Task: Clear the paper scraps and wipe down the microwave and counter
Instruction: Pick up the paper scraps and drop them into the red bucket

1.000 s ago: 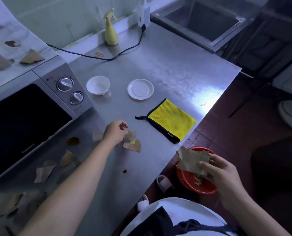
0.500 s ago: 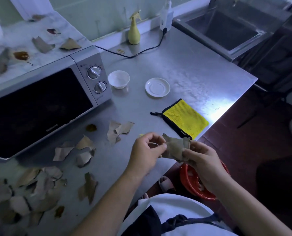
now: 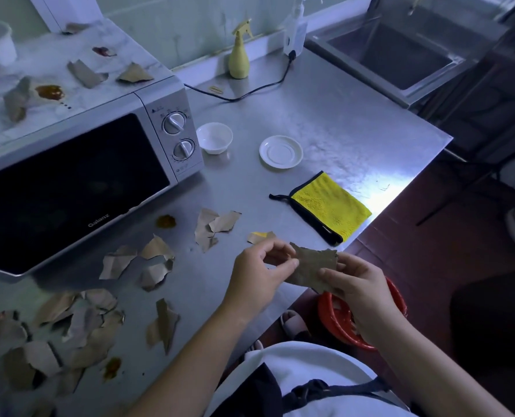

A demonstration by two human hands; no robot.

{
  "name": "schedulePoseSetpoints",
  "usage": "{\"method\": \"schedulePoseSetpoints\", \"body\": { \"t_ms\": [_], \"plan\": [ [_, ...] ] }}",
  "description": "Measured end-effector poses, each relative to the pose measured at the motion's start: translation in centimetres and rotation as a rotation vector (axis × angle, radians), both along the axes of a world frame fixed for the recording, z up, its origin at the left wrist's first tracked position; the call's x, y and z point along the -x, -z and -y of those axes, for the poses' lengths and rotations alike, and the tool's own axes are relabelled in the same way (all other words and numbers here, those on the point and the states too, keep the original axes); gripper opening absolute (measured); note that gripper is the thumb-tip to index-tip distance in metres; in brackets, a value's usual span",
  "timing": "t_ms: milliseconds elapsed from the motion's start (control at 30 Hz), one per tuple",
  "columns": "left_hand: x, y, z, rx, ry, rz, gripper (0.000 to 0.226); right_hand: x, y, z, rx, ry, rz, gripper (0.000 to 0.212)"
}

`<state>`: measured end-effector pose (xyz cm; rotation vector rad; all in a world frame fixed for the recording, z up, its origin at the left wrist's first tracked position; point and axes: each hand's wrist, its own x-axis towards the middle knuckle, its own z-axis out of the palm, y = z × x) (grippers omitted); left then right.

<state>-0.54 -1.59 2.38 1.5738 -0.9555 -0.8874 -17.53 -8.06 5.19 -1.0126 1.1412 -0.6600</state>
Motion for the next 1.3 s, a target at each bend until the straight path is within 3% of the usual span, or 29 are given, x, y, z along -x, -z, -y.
{"method": "schedulePoseSetpoints", "body": {
  "t_ms": [67,200,367,433,567,733,867,1000,1067,1200,1300],
  "plan": [
    [-1.6,1.3,0.5,-0.048,-0.051,-0.018,0.003,0.6,0.3,0.0,0.008,0.052,-0.048,0.03],
    [-5.5,5.5,2.9,-0.321,-0.123,0.121,0.004,3.1,1.1,-0.2,0.013,0.15,-0.121,0.033],
    [-7.6,10.1,7.2,-0.596,0.05,0.465,0.037,6.0,1.9,-1.1,0.021,0.255,-0.194,0.036],
    [-7.6,10.9,8.7,-0.641,0.096,0.543,0.038,6.8,1.9,-1.4,0.029,0.286,-0.206,0.039],
    [-7.4,11.6,10.2,-0.699,0.103,0.675,0.013,8.3,1.9,-2.1,0.008,0.353,-0.183,0.037],
    [-7.2,12.1,10.1,-0.646,0.078,0.673,0.01,9.2,2.2,-2.7,-0.033,0.4,-0.128,0.035],
    [-6.9,11.2,9.4,-0.515,0.05,0.516,0.011,8.8,2.1,-2.6,-0.027,0.356,-0.107,0.042],
    [-5.9,6.9,7.7,-0.387,-0.033,0.023,0.014,7.6,2.1,-2.1,-0.047,0.327,-0.077,0.03],
    [-5.1,4.0,6.1,-0.307,0.023,-0.159,0.018,6.7,2.0,-2.0,-0.044,0.294,-0.074,0.026],
    [-3.2,-0.8,2.8,-0.194,0.192,-0.268,0.022,4.9,1.5,-1.6,-0.062,0.231,-0.012,0.025],
    [-2.0,-2.6,1.0,-0.145,0.233,-0.274,0.012,3.5,1.5,-1.2,-0.071,0.187,0.003,0.025]
  ]
}}
